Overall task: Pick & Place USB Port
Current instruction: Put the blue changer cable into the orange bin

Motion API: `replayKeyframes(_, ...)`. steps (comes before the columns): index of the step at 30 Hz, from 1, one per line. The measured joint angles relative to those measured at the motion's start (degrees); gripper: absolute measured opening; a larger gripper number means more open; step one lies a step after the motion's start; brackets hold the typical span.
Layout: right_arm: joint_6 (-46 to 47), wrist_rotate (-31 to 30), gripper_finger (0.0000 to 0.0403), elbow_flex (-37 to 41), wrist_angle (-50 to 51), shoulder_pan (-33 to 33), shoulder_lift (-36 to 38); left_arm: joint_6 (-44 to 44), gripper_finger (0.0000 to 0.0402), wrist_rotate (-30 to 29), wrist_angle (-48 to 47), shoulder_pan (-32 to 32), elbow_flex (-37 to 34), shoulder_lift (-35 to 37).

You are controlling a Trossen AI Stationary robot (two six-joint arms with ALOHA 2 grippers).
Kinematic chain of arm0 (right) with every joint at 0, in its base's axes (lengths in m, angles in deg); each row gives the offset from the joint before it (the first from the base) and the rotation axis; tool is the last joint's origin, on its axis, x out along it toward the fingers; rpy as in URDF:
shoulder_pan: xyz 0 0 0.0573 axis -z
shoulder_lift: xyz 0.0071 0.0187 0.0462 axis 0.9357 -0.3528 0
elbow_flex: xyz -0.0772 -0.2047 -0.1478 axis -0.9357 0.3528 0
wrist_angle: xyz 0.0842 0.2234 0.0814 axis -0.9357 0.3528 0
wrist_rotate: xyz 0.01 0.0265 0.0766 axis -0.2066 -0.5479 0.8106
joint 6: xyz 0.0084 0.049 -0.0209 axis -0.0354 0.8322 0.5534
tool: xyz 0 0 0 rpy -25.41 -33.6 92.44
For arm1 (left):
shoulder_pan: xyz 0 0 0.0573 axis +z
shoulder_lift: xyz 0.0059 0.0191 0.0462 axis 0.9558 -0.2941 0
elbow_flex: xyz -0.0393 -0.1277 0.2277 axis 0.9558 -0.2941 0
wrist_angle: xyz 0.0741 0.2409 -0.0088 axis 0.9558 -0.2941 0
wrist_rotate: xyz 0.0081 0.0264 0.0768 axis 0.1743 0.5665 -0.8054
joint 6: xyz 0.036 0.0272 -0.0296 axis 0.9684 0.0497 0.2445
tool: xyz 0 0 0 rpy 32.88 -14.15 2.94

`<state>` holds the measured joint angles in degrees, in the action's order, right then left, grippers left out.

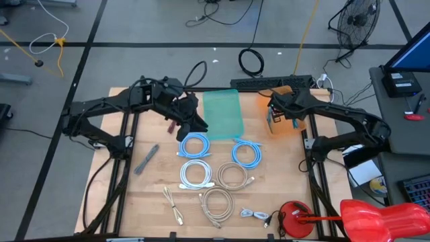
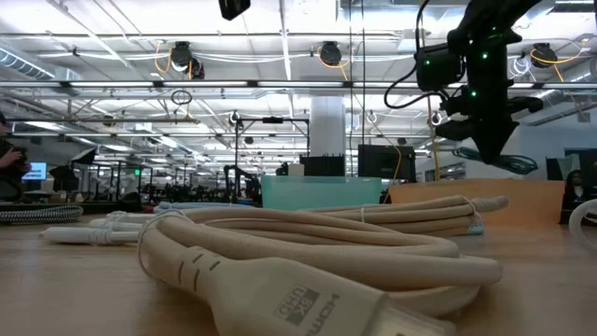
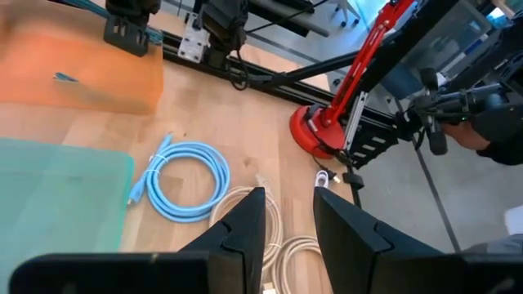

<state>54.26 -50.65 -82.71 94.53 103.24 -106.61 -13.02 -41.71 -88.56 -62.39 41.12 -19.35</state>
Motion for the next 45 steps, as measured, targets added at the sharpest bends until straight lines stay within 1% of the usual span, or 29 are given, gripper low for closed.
replayKeyframes(11, -8.4, 0.2, 0.0012, 0.0, -4.3, 4.6, -6.5, -1.6, 0.0106, 0.0, 0.0, 0.7, 0.0, 0.0)
replayKeyframes(21, -13.0, 0.3, 0.0012, 0.1, -4.5, 7.3, -11.8, -2.7, 0.0106, -0.6, -0.3, -0.2, 0.0, 0.0)
replayKeyframes(23, -13.8, 0.3, 0.0012, 0.2, -5.2, 7.8, -12.6, -2.7, 0.0106, -1.5, -0.3, -0.5, 0.0, 0.0)
replayKeyframes(27, -14.0, 0.4, 0.0012, 2.4, -6.8, 8.2, -12.9, -2.7, 0.0106, -2.0, -0.3, -0.9, 0.0, 0.0)
replayKeyframes(34, -11.7, 0.3, 0.0019, 8.1, -8.2, 8.5, -12.9, -3.3, 0.0106, -2.1, -0.2, -0.9, 0.0, 0.0)
replayKeyframes(36, -11.6, 0.2, 0.0012, 8.8, -8.4, 8.5, -12.9, -3.3, 0.0106, -2.1, -0.2, -0.9, 0.0, 0.0)
replayKeyframes(41, -12.0, 0.0, 0.0011, 9.1, -10.2, 8.5, -12.9, -3.7, 0.0106, -2.1, -0.2, -0.9, 0.0, 0.0)
replayKeyframes(43, -11.3, -1.0, 0.0018, 9.1, -10.4, 8.5, -12.9, -3.8, 0.0106, -2.1, -0.1, -0.9, 0.0, 0.0)
replayKeyframes(45, -11.1, -1.5, 0.0034, 9.1, -10.4, 8.5, -12.9, -4.0, 0.0106, -2.3, -0.1, -0.9, 0.0, 0.0)
